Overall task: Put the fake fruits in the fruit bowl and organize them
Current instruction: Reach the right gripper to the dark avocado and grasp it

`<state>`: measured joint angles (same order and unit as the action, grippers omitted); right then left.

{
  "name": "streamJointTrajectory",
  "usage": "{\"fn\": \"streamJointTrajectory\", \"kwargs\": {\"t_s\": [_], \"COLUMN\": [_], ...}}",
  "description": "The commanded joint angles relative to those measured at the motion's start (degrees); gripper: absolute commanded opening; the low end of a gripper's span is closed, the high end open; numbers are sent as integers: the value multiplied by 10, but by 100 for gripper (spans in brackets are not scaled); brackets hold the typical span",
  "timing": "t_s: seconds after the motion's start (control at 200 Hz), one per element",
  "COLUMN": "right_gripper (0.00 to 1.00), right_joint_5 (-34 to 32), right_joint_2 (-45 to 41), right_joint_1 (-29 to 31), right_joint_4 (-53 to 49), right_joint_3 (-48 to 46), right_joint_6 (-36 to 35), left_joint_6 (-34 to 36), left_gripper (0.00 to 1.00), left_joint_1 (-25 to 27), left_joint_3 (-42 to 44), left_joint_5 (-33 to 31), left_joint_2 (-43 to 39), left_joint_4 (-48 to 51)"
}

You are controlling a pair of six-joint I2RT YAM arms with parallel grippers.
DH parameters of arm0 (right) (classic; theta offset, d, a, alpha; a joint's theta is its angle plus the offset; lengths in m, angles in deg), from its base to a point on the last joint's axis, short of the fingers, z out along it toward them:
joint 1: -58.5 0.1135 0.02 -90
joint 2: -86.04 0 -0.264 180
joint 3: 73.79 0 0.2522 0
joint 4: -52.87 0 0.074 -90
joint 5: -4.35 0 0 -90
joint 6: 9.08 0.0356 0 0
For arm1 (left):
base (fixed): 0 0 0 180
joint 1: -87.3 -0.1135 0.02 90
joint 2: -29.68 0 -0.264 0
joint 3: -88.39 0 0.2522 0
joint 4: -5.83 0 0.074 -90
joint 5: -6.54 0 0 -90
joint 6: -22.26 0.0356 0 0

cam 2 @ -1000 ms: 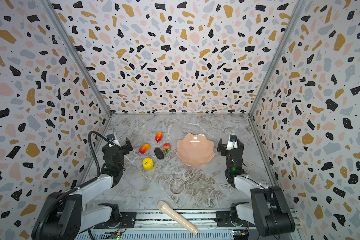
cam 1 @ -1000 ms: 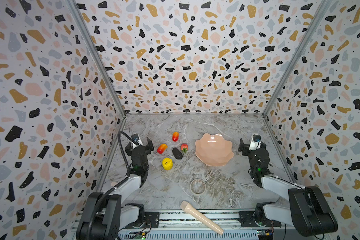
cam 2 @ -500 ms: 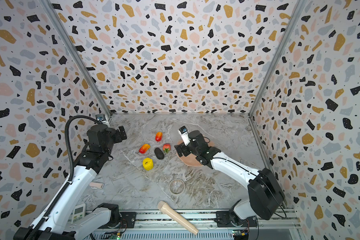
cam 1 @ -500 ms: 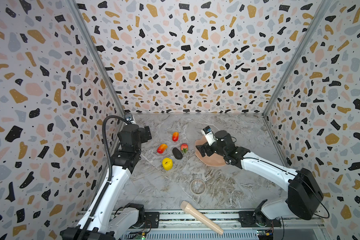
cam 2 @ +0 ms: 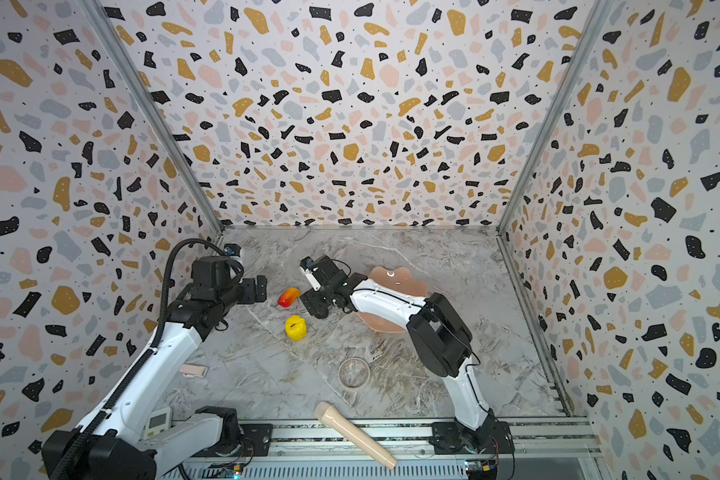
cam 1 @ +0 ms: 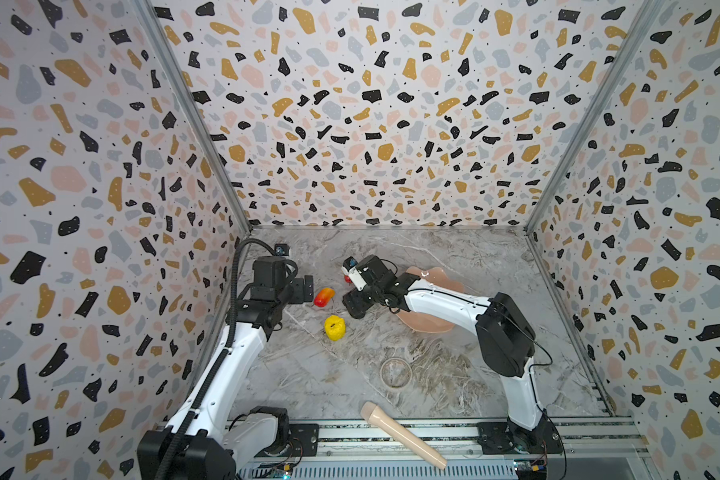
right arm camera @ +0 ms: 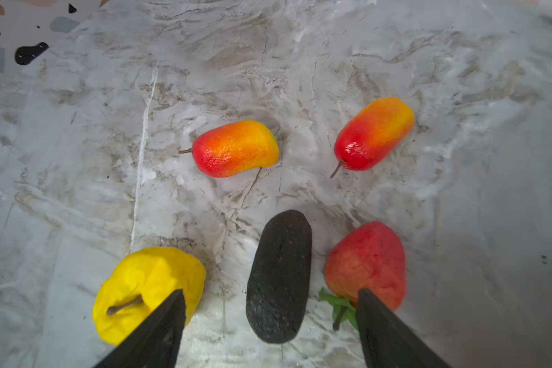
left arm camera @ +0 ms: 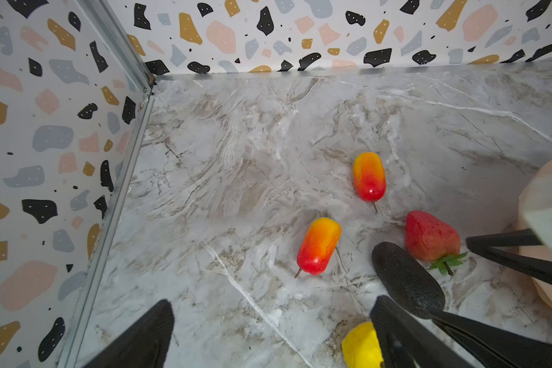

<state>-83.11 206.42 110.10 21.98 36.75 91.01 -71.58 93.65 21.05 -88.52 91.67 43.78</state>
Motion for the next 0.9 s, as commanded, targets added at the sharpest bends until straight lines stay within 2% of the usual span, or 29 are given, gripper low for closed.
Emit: {"fn": "streamJointTrajectory", "kwargs": {"t_s": [0.0, 0.305, 0.591, 0.681, 0.846, 0.896], "right_gripper": [78, 61, 57, 52, 32, 29], "right_joint_5": [-12, -4, -15, -14, -16, -16], "right_joint_2": [17, 70, 105, 113, 97, 81], "right_joint_1": [7, 9, 10, 10, 12, 14], "right_joint_4": [-68, -69, -61, -63, -66, -69], "right_joint_3": [52, 79, 87, 94, 99, 100], "right_joint_6": [13, 18, 19, 17, 12, 6], "left_joint_6": [3, 0, 0, 1, 1, 1], "left_gripper": [100, 100, 100, 100, 100, 100], "left_joint_1": [-5, -7, -8, -8, -8, -8], "left_joint_3": [10, 13, 13, 14, 16, 16], "left_joint_5": [31, 34, 34, 34, 31, 30], "left_joint_2": [-15, -17, -19, -21, -24, -24], "left_joint_4": [-5, -7, -7, -8, -10, -11]}}
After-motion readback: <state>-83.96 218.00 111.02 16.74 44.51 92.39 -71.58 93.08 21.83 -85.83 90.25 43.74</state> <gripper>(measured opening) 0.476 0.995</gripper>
